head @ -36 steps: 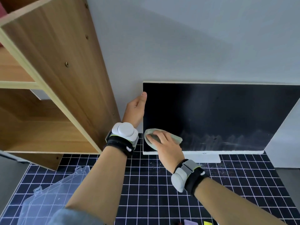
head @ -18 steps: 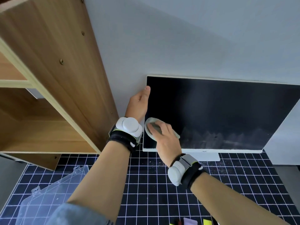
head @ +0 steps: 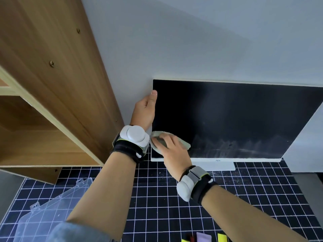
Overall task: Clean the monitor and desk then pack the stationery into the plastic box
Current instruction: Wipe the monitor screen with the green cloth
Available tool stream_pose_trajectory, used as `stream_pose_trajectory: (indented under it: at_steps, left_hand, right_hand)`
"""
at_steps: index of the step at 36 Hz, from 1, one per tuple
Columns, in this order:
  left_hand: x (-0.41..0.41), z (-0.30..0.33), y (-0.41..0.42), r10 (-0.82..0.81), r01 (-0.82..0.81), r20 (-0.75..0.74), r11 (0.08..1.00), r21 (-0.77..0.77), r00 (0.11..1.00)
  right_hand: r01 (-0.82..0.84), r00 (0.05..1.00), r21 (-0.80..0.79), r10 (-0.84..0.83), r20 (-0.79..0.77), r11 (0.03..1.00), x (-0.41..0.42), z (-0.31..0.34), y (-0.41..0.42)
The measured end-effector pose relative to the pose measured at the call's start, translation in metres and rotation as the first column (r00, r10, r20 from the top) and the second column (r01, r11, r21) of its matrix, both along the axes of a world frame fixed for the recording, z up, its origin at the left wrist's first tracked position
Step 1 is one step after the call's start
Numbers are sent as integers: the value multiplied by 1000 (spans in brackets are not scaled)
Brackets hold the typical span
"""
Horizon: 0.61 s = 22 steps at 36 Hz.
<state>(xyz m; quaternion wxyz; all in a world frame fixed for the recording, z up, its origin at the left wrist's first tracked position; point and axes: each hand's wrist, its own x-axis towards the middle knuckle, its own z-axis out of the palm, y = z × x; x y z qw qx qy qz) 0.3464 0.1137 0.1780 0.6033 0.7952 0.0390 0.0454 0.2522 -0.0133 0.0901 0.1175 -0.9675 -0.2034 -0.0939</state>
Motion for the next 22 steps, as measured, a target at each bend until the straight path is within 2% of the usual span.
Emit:
stream_pose_trajectory:
  at_steps: [11, 16, 22]
  left_hand:
    - [2, -4, 3, -6, 6, -17, 1000, -17, 1000]
    - [4, -6, 4, -11, 11, -10, 1000, -18, 1000]
    - [5, -9, 5, -15, 15, -6, 1000, -11, 1000]
  right_hand:
    - [-29, 985, -41, 21, -172, 999, -25, -36, -4]
    - [-28, 990, 37, 33, -140, 999, -20, -35, -9]
    - [91, 994, 154, -80, -75, 984, -13, -21, -26]
